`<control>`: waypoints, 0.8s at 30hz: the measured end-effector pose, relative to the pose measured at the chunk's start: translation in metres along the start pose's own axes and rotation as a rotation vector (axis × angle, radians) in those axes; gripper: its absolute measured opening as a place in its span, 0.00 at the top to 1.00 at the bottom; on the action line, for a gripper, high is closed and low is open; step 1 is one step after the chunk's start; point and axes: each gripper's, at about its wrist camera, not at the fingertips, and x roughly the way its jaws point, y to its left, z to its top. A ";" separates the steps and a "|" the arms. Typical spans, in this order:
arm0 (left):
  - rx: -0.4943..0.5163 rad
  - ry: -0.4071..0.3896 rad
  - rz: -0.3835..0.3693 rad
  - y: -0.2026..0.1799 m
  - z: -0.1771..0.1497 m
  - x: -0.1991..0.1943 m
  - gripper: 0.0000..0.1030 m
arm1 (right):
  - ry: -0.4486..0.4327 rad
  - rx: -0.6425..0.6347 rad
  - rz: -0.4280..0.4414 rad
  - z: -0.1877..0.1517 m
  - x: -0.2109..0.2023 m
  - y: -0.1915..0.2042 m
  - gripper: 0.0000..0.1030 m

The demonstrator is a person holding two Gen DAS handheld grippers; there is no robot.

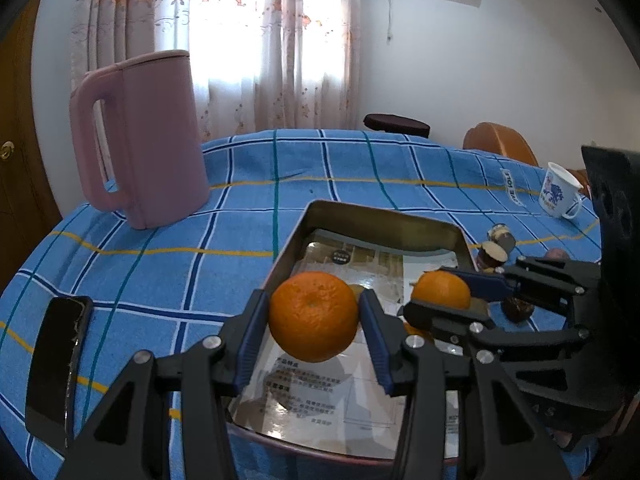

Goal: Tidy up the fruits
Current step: 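Lower both oranges into the tin box and open both grippers, then grasp the brown round fruit with the right gripper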

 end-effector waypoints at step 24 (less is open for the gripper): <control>0.023 -0.129 -0.083 -0.061 0.001 -0.031 0.06 | 0.004 0.010 -0.202 -0.050 -0.067 -0.067 0.49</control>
